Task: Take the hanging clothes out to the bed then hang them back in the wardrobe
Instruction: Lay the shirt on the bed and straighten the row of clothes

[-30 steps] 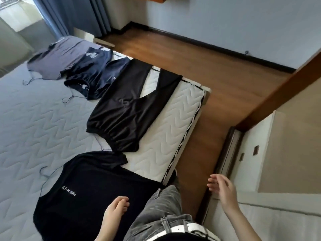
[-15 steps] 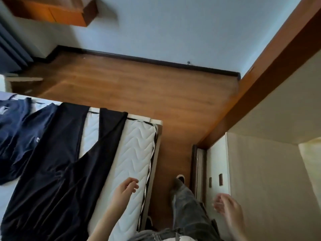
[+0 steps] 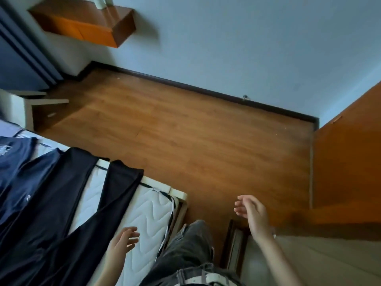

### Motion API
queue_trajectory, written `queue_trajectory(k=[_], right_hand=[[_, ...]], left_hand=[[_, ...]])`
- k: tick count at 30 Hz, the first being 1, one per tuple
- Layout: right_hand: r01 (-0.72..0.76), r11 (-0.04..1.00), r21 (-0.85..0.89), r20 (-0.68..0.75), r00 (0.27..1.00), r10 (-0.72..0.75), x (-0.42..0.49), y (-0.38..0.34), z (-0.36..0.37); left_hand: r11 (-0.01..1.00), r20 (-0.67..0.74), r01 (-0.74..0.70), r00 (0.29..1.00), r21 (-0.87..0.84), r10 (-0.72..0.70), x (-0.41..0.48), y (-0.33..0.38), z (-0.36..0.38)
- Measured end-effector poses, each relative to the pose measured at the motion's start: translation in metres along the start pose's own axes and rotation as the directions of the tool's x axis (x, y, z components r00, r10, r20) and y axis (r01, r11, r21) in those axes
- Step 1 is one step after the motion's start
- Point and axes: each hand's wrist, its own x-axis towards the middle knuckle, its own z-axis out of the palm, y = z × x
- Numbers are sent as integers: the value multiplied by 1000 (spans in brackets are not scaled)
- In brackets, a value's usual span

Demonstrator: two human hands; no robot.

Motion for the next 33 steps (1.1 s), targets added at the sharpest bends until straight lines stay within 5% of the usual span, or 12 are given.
queue_trajectory(k=[9,13,19,23,27,33], right_hand=[[-77,995,-61,-54,996,74,187,-60,-15],[-116,990,-86,-88,990,108,267,-115,-9],[-37,976,-213,94,994,58,388,-225,45],[56,952,-300,272,962,29,480,-277,114],[190,904,-383,511,859,36,568,-329,210],[431,776,-461,810,562,169,632,-401,371]], left_hand=[[997,48,74,996,35,-75,148,101,120],[999,98,-35,995,32,32,226,206,169],[982,42,-190,981,-22,190,309,335,186],[986,-116,-142,984,-83,132,361,360,180],[972,-319,-36,947,-231,-41,394,365,172],[848,-590,-42,737,-528,-330,392,378,157]])
